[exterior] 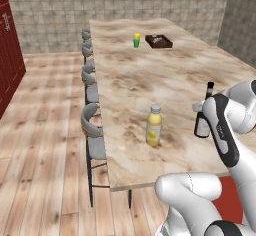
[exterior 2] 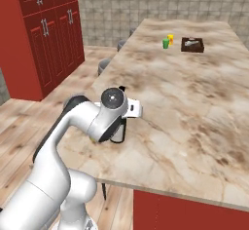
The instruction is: Place the drinks on the dining counter in a tight cluster.
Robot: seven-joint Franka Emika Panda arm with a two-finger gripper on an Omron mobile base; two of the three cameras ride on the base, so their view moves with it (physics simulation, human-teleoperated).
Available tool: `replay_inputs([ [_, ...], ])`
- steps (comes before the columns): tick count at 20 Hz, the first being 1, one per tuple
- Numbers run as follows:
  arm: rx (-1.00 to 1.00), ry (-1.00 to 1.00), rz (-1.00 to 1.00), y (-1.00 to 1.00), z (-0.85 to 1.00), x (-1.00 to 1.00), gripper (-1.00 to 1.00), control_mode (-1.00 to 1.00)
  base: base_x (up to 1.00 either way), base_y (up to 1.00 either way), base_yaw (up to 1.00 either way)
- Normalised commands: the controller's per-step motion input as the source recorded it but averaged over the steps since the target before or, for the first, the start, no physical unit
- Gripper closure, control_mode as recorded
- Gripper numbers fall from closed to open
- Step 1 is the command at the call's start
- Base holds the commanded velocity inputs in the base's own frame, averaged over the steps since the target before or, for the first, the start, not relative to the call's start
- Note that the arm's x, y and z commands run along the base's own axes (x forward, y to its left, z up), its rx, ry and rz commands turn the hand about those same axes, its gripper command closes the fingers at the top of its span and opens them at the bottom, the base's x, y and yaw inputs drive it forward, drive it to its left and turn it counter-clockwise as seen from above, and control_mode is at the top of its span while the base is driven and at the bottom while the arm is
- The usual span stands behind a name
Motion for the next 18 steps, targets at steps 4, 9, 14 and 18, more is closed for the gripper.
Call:
replay_inputs([
  [4, 0.0, 0.0, 0.0, 0.0, 0.0, 0.0, 1.0, 1.0, 0.0, 0.0, 0.0],
  [9, 0.0, 0.0, 0.0, 0.0, 0.0, 0.0, 1.0, -1.0, 0.0, 0.0, 0.0],
  [14, 0.02, 0.01, 0.17, 0.0, 0.0, 0.48, 1.0, -1.0, 0.0, 0.0, 0.0],
  [18, 0.05, -0.07, 0.54, 0.0, -0.07, 0.71, 1.0, -1.0, 0.0, 0.0, 0.0],
])
